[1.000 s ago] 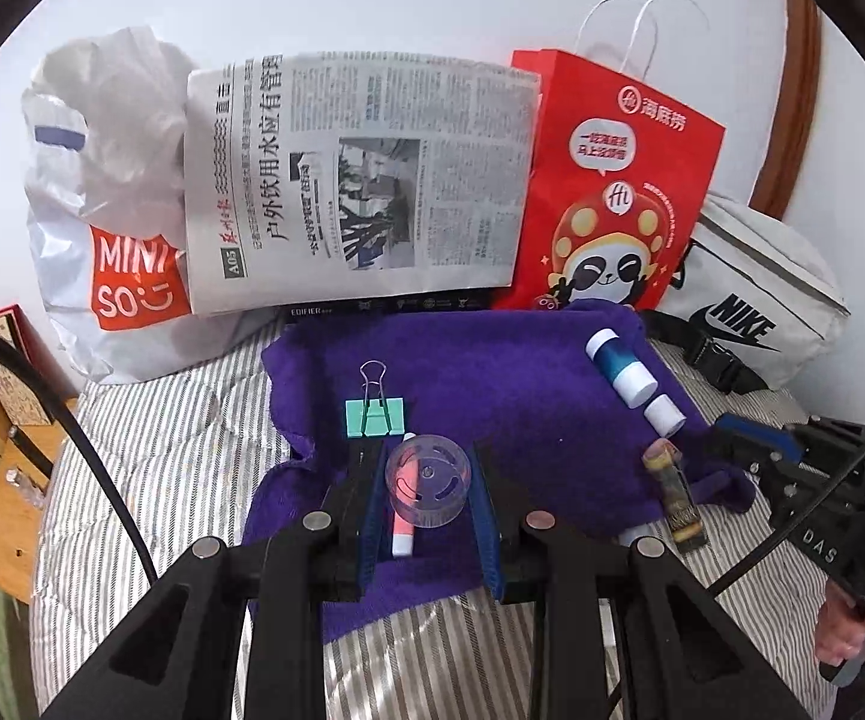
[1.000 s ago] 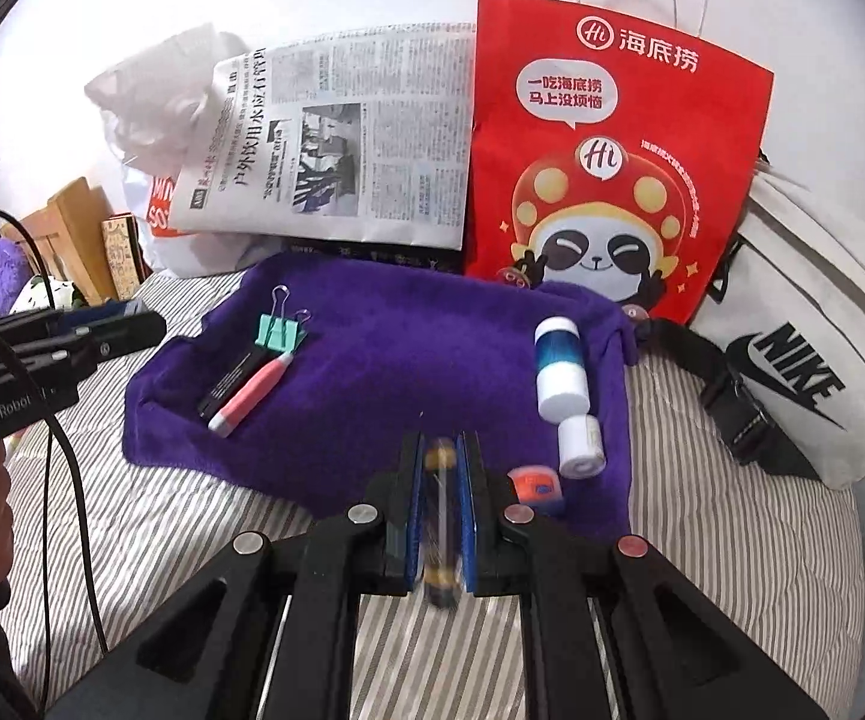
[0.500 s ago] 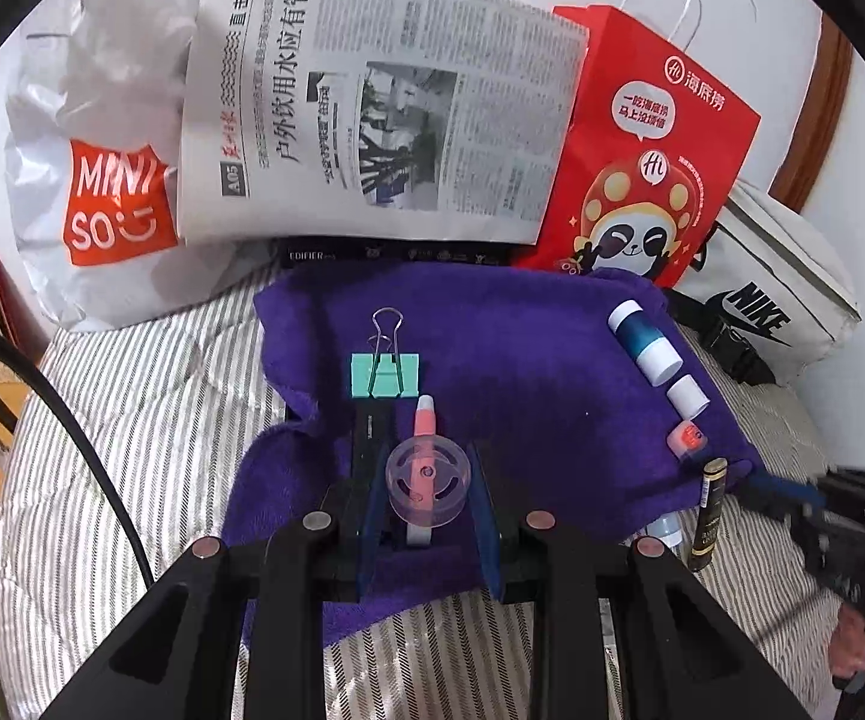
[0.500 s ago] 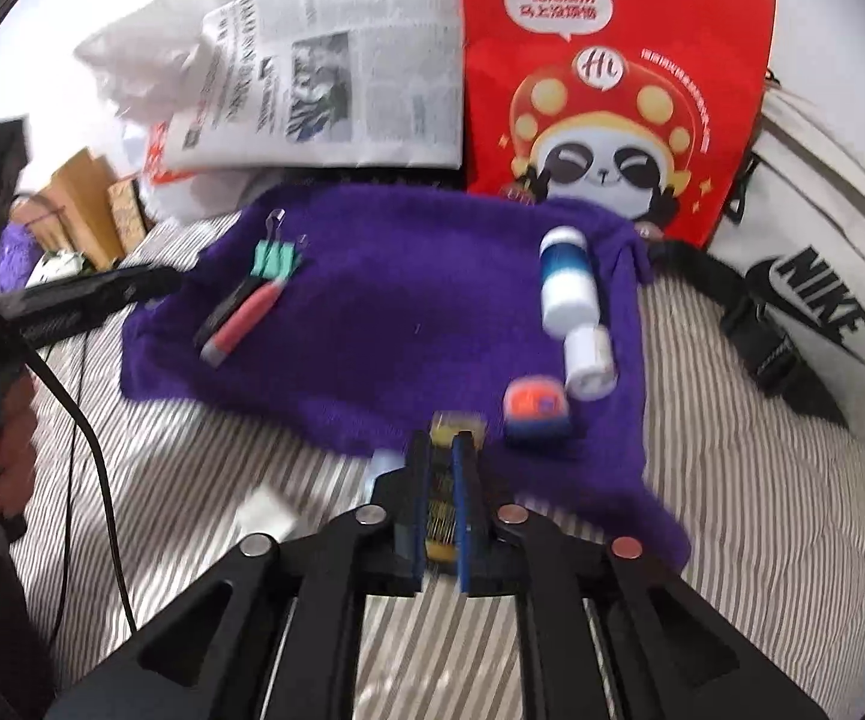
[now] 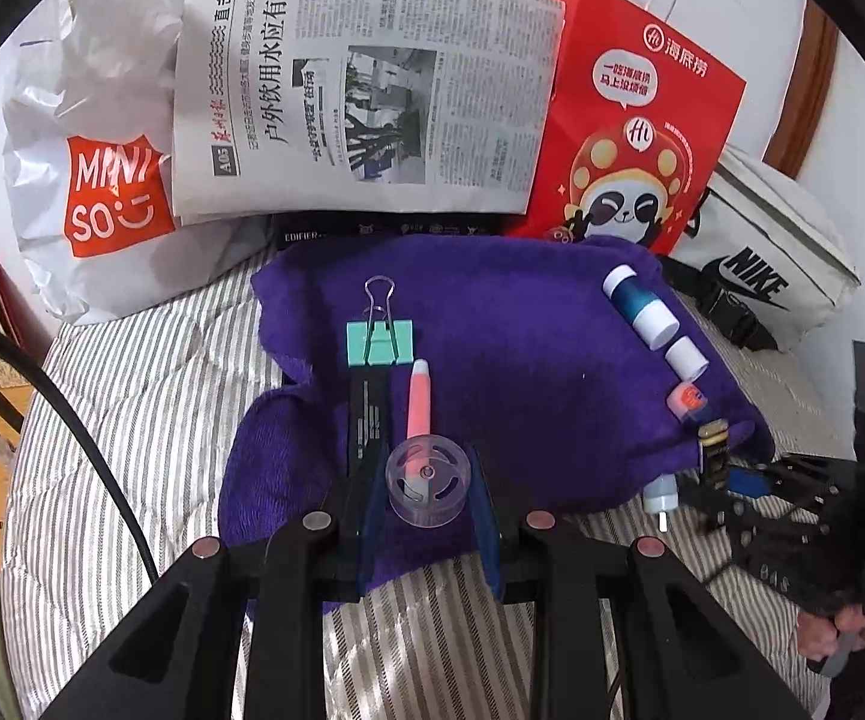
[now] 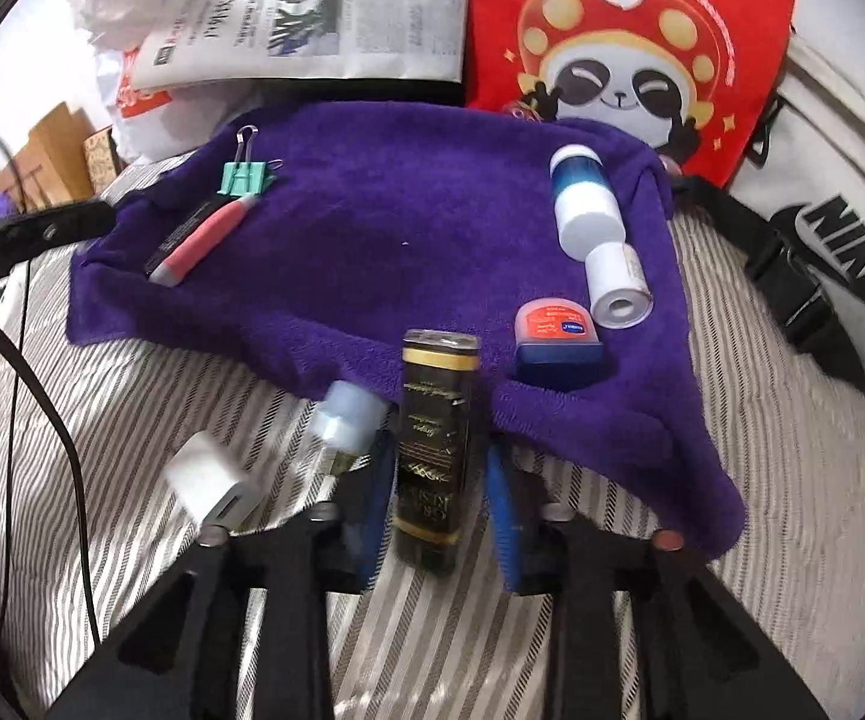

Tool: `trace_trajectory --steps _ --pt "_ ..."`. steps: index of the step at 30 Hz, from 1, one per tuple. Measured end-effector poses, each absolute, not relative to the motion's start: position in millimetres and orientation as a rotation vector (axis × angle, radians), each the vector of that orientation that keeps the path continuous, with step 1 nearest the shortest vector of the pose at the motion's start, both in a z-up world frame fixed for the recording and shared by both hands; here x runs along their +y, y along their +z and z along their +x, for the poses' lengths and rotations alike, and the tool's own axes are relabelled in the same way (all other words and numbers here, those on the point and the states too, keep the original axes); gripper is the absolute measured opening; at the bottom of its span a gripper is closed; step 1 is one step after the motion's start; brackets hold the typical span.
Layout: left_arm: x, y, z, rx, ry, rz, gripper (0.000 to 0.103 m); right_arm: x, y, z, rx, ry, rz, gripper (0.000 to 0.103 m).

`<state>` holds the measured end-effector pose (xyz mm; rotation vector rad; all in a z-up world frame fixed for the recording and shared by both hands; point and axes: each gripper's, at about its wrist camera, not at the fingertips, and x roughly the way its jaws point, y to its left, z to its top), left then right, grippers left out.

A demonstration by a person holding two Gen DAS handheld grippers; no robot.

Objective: Organize rigid objects
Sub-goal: 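Carry the clear cap over the towel with the left gripper while the right gripper carries the tube toward it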

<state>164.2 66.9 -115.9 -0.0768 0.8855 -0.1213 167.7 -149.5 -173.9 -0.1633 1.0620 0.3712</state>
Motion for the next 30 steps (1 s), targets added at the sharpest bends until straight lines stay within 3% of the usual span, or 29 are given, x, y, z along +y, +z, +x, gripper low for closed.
trace_trajectory --steps 24,30 --pt "52 -121 146 0.911 -0.158 -0.053 0.026 -176 -149 147 1.032 0.374 -0.057 0.02" --pt "53 -123 142 0.923 -0.151 -0.053 0.026 -167 -163 142 1.125 0.389 -0.121 0.02"
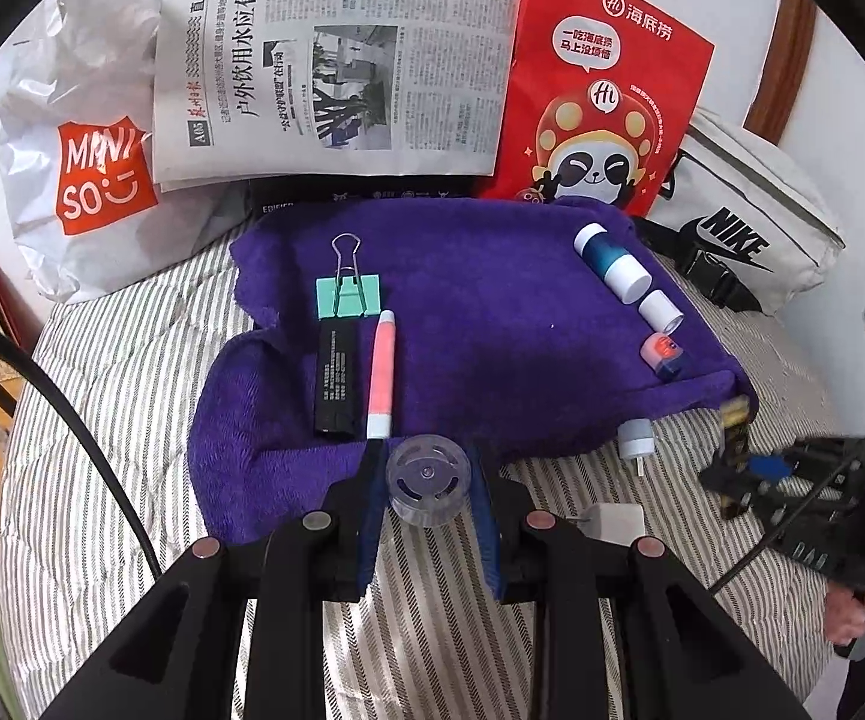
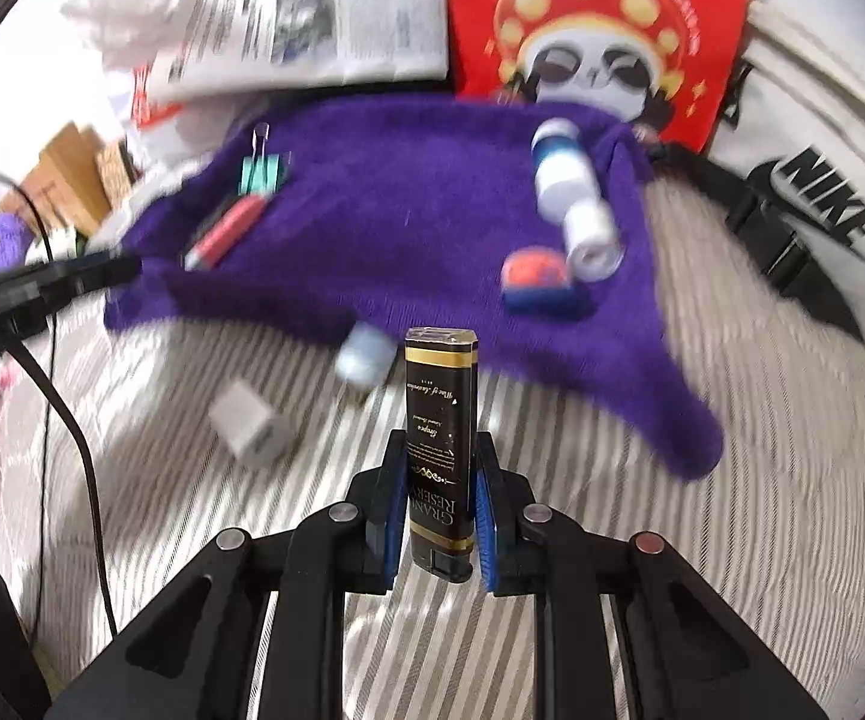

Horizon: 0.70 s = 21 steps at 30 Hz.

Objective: Organize rigid objects
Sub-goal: 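Carry the clear cap over the towel with the left gripper while the right gripper carries the tube toward it, then lower the black-gold tube onto the towel beside the blue-white bottle and open the right gripper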

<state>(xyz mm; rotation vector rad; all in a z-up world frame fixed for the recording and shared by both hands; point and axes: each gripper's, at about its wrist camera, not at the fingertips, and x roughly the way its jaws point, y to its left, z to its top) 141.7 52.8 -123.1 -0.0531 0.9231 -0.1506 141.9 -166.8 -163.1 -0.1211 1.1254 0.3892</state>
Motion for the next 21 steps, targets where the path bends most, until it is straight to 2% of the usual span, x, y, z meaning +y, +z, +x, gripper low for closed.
trace_trajectory --steps 3,12,13,14,21 --pt "53 -124 140 0.927 -0.149 -0.051 0.026 -161 -179 137 1.176 0.387 -0.156 0.019" --pt "53 -123 137 0.929 -0.151 -0.039 0.026 -156 -178 135 1.172 0.379 -0.176 0.021" --pt "53 -124 137 0.932 -0.151 -0.039 0.026 -157 -178 133 1.171 0.381 -0.171 0.021" --pt "54 -124 136 0.933 -0.149 -0.041 0.026 -158 -178 132 1.165 0.381 -0.167 0.016" --pt "59 -128 135 0.937 -0.145 -0.072 0.026 -154 -178 130 1.144 0.368 -0.176 0.015"
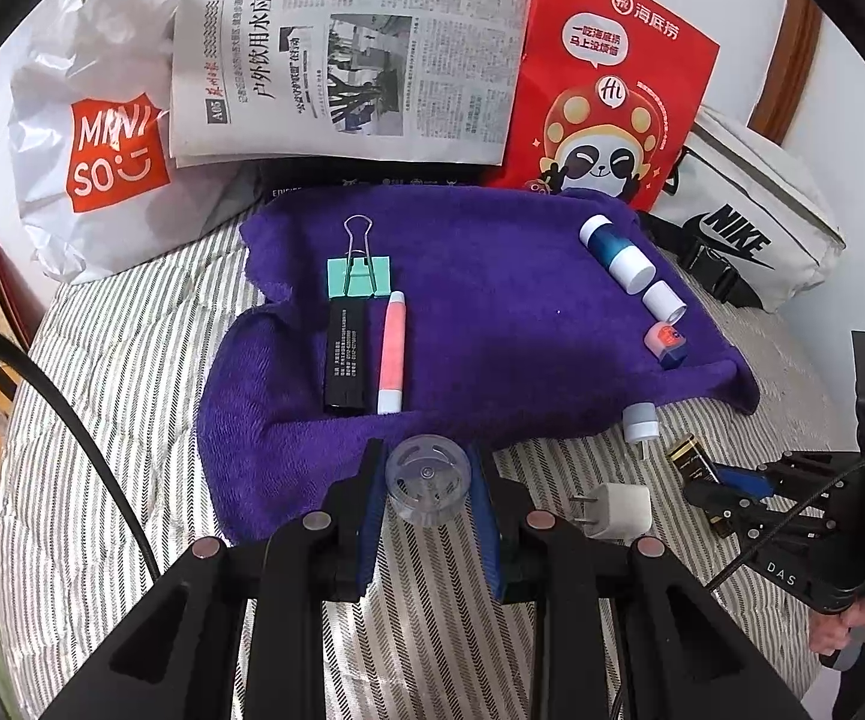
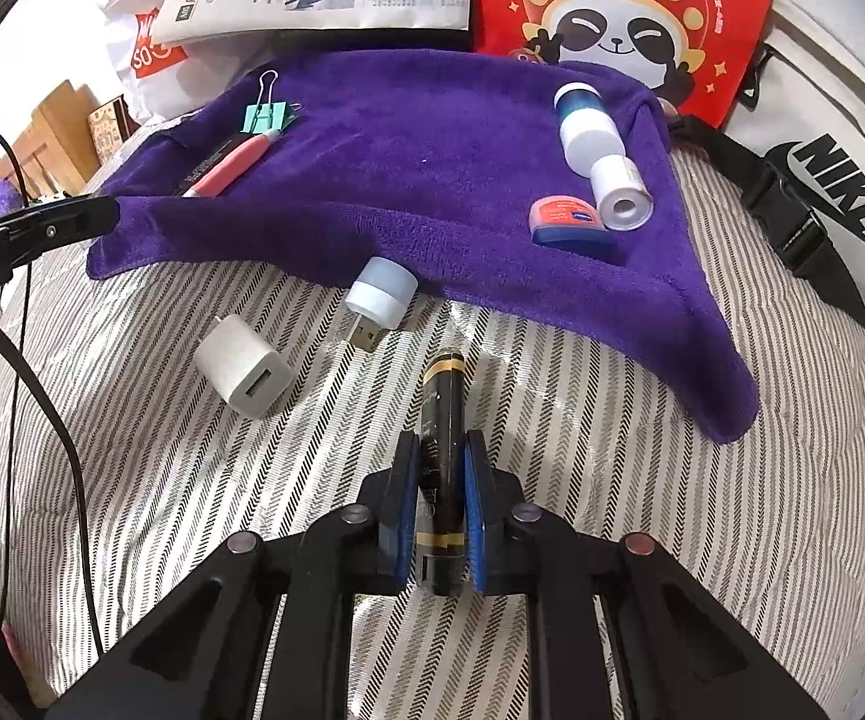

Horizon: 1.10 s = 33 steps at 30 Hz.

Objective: Organize rigid objects
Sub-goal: 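Lower the black-gold tube onto the towel beside the blue-white bottle and open the right gripper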

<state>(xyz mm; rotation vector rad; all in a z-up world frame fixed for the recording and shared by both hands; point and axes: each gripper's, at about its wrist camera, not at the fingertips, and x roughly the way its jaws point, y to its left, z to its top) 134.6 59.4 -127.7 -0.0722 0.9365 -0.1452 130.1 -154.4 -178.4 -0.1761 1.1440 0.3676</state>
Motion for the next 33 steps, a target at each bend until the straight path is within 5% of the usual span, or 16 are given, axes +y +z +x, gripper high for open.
trace_trajectory --steps 18,33 --pt "70 -126 167 0.931 -0.167 -0.129 0.026 -154 -119 183 0.994 0.388 -0.14 0.015" --pt "76 -131 187 0.94 -0.136 -0.128 0.026 -152 -139 270 1.021 0.339 -0.076 0.015"
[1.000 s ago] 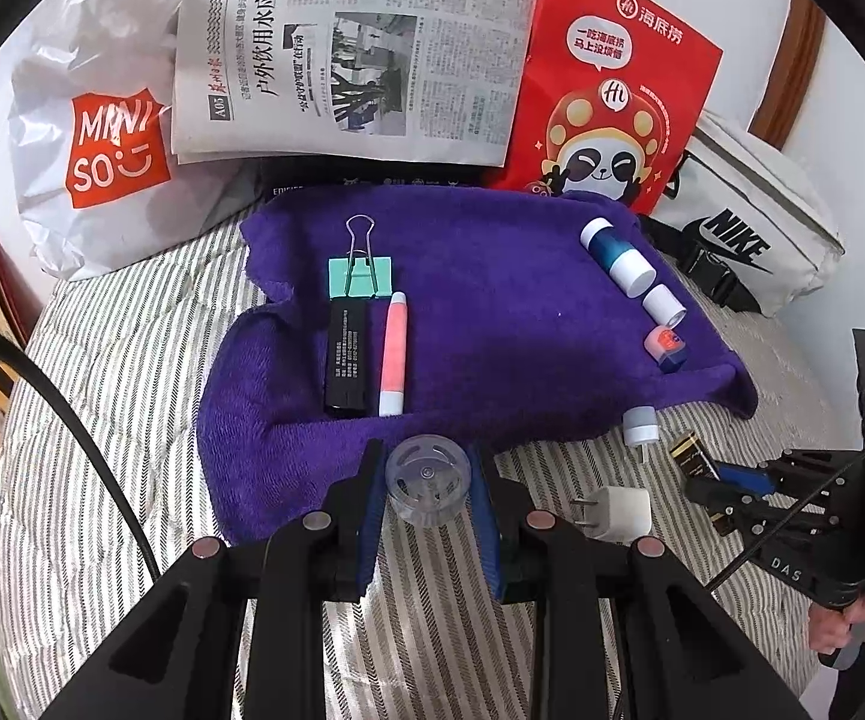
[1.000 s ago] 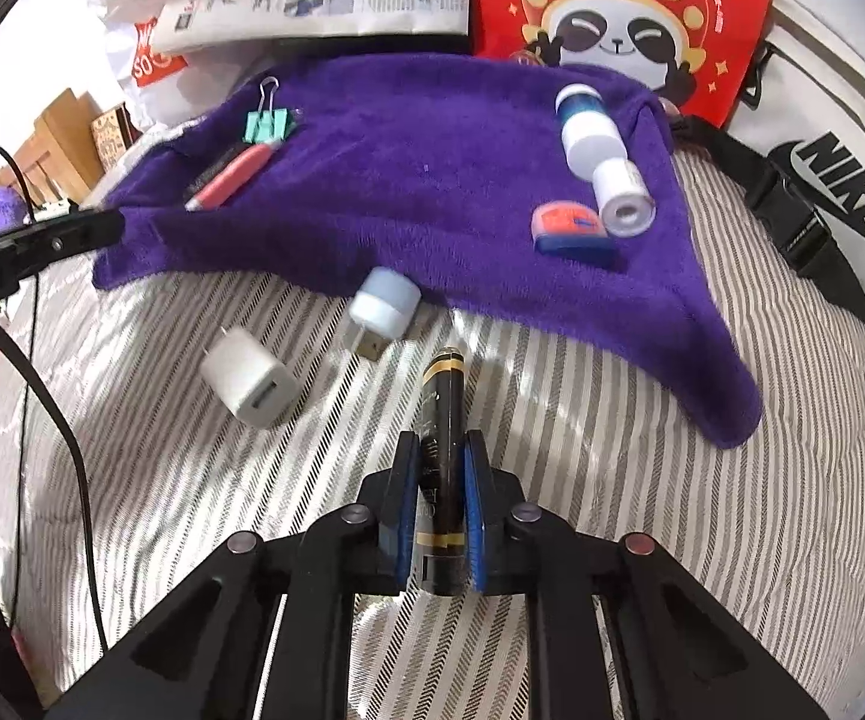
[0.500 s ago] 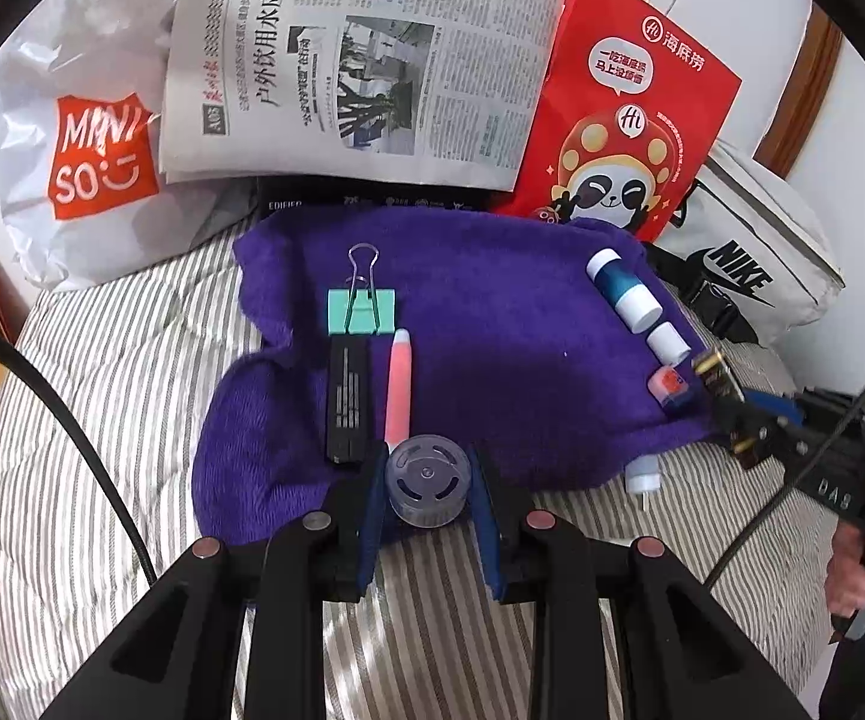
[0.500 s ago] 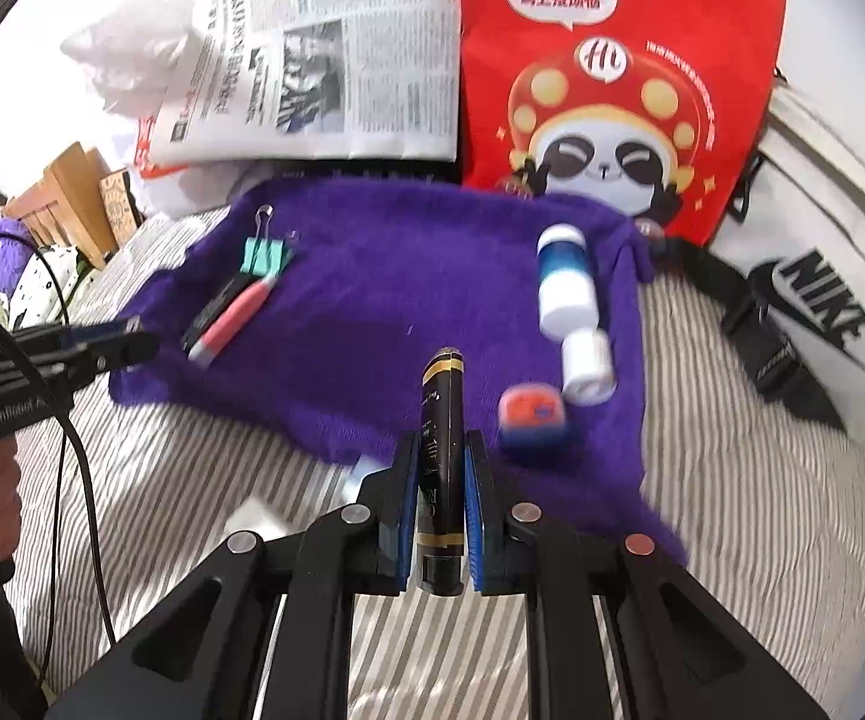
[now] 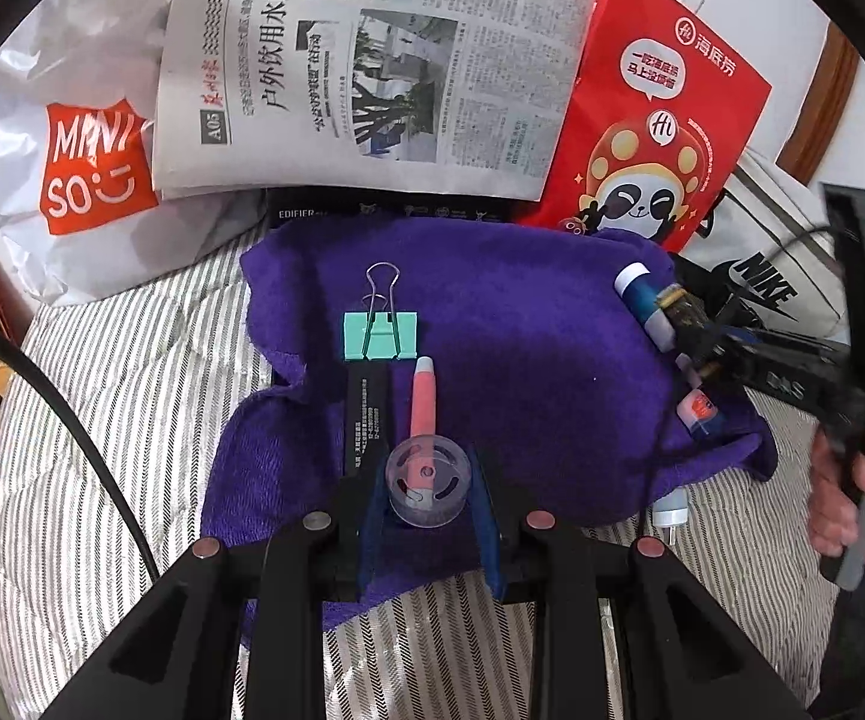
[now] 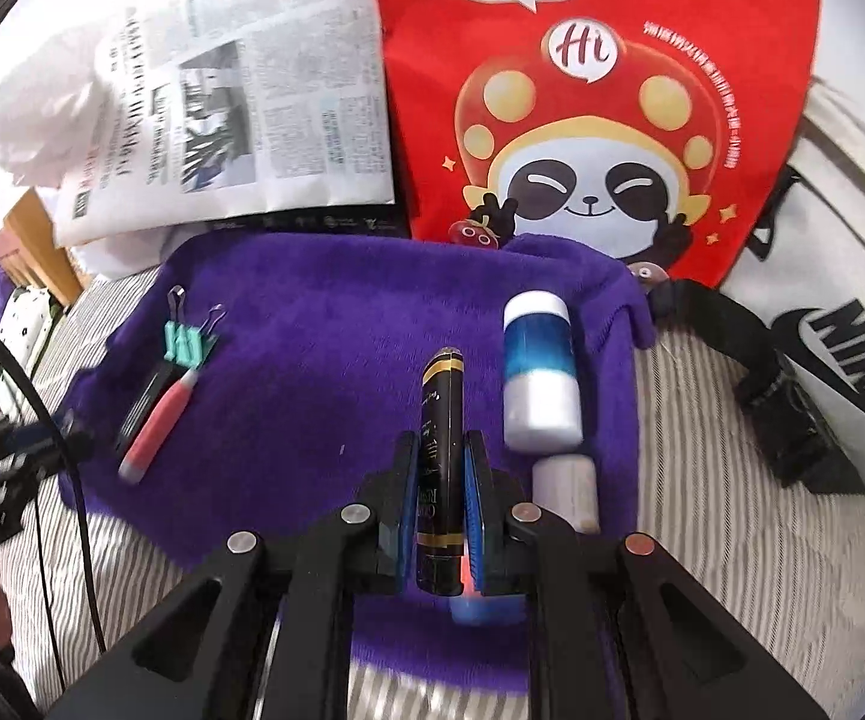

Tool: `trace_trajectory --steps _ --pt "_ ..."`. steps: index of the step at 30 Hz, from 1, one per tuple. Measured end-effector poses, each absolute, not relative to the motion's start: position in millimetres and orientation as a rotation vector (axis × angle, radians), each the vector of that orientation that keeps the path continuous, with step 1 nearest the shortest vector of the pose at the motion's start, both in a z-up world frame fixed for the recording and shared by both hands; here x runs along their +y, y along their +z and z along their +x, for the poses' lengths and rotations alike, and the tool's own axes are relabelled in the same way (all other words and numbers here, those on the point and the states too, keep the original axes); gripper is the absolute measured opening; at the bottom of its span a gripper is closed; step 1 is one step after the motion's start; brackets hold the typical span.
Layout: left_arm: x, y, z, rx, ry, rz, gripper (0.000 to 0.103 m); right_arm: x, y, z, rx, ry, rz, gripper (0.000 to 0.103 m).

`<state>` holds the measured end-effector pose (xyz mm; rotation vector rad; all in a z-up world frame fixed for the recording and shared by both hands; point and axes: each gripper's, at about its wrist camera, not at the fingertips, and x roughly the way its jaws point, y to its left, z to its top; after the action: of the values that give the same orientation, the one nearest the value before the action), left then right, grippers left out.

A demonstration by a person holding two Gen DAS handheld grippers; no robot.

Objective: Organize rigid objects
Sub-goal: 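Lower the black-gold tube onto the towel beside the blue-white bottle and open the right gripper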

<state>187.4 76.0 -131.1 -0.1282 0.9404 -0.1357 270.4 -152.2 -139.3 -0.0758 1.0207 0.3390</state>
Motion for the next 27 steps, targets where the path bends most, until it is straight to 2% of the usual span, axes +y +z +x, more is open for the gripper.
trace_trajectory --steps 10,19,23,27 --pt "80 -136 187 0.943 -0.155 -0.141 0.026 -129 -170 312 1.088 0.267 -0.158 0.015" --pt "80 -137 186 0.948 -0.16 -0.137 0.026 -128 -181 315 1.09 0.239 -0.167 0.015" --pt "80 -138 184 0.955 -0.154 -0.134 0.026 -130 -181 310 1.082 0.236 -0.173 0.023" --pt "79 -138 182 0.961 -0.15 -0.132 0.026 -140 -181 302 1.105 0.261 -0.15 0.025"
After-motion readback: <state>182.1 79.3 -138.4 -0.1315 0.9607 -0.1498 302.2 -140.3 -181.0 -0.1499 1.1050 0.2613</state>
